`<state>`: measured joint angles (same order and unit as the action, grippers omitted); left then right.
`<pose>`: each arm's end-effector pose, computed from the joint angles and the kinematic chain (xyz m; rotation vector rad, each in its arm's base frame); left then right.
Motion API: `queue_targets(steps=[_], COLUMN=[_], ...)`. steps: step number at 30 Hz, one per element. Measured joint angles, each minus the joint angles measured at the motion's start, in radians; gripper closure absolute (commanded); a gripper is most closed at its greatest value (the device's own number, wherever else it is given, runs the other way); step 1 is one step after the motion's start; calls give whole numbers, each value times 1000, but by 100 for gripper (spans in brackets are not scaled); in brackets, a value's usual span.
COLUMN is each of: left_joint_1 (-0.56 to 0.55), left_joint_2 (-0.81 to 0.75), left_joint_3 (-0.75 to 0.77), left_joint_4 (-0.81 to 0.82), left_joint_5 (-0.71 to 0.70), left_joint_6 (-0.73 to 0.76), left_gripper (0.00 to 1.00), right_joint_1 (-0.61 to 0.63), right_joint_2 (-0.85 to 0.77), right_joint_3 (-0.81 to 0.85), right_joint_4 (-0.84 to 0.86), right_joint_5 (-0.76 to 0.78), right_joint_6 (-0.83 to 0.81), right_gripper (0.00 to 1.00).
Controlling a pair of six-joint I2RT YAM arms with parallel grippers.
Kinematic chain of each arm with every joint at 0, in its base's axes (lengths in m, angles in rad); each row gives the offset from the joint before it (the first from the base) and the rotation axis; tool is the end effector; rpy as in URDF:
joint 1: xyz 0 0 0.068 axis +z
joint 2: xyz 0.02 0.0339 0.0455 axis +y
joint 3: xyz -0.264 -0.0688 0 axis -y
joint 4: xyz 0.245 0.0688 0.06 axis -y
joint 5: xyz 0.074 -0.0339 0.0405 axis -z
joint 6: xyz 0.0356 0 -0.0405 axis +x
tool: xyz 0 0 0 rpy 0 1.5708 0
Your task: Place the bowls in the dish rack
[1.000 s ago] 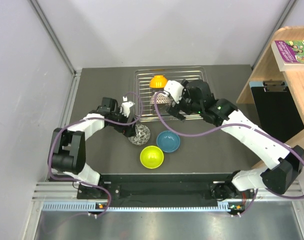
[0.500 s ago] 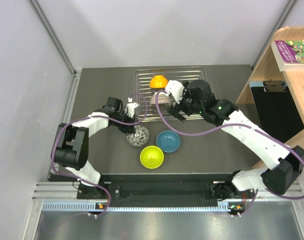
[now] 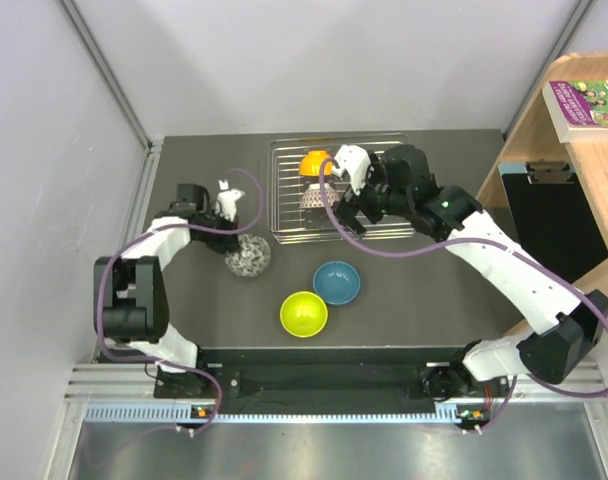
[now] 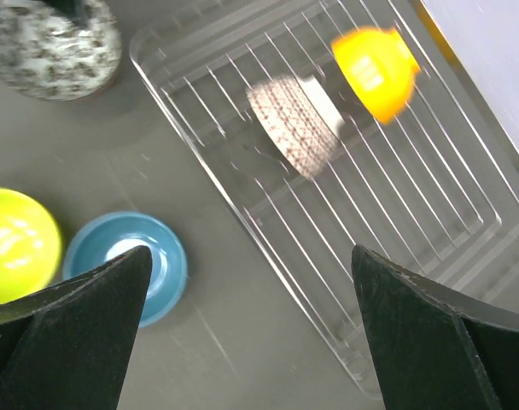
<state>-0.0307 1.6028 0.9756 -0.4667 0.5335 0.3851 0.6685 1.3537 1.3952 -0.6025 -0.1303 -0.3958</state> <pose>0.3094 -0.0276 0.1892 0.6858 2.4377 -0.5714 0.2310 0.1883 0.3833 -1.1522 1.8047 0.2991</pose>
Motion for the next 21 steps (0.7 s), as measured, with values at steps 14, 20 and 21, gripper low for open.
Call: queue_targets(steps=[14,20,21], left_joint_1=[-130,-192,-201], left_joint_2=[-301,-305,-305], left_joint_3=[213,258,261], left_joint_4=[-68,-83,-84], left_joint_5=[76,83,83], left_joint_6=[4,-19,-23], left_gripper=[100,100,100], right_joint_1=[-61,-126,-140], right_joint_2=[266,364,388], right_joint_3=[230,230,230], right_joint_4=[-48,-44,-33], right_joint_5=[-496,-732,-797], right_joint_6=[230,315,337], right_gripper=[0,0,0])
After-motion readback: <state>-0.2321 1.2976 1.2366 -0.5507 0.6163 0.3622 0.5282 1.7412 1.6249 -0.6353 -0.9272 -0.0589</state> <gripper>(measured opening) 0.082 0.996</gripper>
